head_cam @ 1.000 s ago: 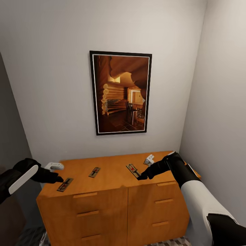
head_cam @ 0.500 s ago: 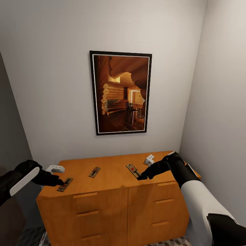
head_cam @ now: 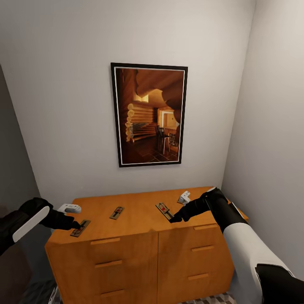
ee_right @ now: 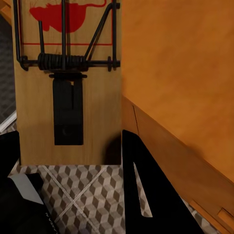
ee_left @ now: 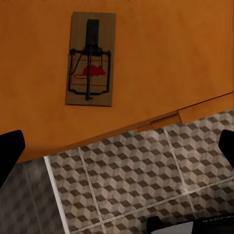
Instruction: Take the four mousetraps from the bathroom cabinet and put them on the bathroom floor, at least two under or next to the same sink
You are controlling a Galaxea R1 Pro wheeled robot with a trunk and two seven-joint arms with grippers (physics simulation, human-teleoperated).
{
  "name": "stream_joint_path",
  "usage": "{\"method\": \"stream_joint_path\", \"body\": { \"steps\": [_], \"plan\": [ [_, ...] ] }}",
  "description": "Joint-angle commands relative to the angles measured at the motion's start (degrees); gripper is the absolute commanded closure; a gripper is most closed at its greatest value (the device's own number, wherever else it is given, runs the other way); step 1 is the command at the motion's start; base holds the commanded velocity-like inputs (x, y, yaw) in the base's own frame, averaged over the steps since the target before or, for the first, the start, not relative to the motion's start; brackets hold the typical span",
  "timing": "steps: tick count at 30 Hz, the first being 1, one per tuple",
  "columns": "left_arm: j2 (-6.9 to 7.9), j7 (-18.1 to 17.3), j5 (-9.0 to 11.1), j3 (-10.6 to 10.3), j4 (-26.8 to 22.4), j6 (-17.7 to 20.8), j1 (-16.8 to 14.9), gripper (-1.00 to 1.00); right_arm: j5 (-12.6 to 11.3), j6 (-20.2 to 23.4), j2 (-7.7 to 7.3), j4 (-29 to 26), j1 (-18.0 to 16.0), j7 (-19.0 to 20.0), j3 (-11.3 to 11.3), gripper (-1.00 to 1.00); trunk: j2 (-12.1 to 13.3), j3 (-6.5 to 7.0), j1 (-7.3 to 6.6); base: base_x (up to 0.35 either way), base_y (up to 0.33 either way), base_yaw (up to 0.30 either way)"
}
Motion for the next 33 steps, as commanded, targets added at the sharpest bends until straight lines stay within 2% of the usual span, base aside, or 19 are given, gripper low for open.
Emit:
{"method": "stream_joint_path", "body": {
  "steps": [1,7,16,33],
  "plan": [
    [0.04,-0.6,-0.6,-0.1,-0.1,0.0,-0.1,-1.00,0.3,0.7,0.05,-0.1,-0.1,0.3,-0.2,1.00,-0.1,-0.10,0.02,0.000,0.000,0.000],
    [0.02,-0.6,-0.6,0.0,-0.7,-0.1,-0.1,-1.00,0.3,0.7,0.05,-0.1,-0.1,0.3,-0.2,1.00,-0.1,-0.10,0.02,0.000,0.000,0.000],
    [0.07,-0.5,-0.6,0.6,-2.7,-0.1,-0.1,-1.00,0.3,0.7,0.13,-0.1,-0.1,0.3,-0.1,1.00,-3.7,-1.72,2.00,0.000,0.000,0.000],
    [0.17,-0.6,-0.4,1.0,-3.7,-0.1,-0.1,-1.00,0.3,0.7,0.14,-0.1,-0.1,0.3,-0.1,1.00,-3.7,-1.72,2.00,0.000,0.000,0.000]
  ]
}}
